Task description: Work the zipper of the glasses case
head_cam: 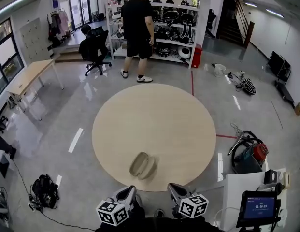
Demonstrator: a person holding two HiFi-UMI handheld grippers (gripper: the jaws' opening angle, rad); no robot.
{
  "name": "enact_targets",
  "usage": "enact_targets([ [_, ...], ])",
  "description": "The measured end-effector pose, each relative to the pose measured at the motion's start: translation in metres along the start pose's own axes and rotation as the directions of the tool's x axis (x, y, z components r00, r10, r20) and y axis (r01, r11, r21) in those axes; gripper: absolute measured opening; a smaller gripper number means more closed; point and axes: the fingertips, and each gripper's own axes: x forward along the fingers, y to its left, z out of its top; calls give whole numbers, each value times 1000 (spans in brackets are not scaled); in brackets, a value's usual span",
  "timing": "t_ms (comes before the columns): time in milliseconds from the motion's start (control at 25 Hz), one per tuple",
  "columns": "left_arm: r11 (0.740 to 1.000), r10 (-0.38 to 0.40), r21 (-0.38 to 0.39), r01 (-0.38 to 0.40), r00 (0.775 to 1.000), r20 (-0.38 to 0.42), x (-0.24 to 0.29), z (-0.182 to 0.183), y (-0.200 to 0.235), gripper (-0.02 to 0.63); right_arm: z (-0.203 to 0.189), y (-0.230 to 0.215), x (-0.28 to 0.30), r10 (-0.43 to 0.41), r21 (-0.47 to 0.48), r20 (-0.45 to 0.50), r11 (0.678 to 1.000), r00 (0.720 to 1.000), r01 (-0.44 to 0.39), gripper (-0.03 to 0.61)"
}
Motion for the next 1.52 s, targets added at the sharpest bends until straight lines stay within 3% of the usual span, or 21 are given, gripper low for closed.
enact_targets([
  [280,999,-50,-7,50,998,-29,24,24,58,6,3,-11,56,-100,19,-41,995,994,101,5],
  [720,997,-56,-68,48,992,-110,50,27,157,6,27,8,136,-107,13,-41,994,993,108,5],
  [960,998,-41,-52,30,978,-205,89,17,175,6,23,-47,141,-188,50,-106,980,977,194,5],
  [1080,1000,-15,-27,9,974,-226,133,22,173,6,38,-96,145,-220,14,-115,975,969,223,5],
  [1160,1000,-6,-7,4,970,-242,138,20,174,13,33,-105,148,-239,-9,-120,971,964,239,5],
  [1400,986,57,169,4,934,-353,151,-11,197,22,-14,-123,165,-256,-64,-242,967,936,248,5],
  [1520,980,85,200,-3,913,-400,166,-25,218,21,-41,-133,174,-275,-110,-329,961,903,253,5],
])
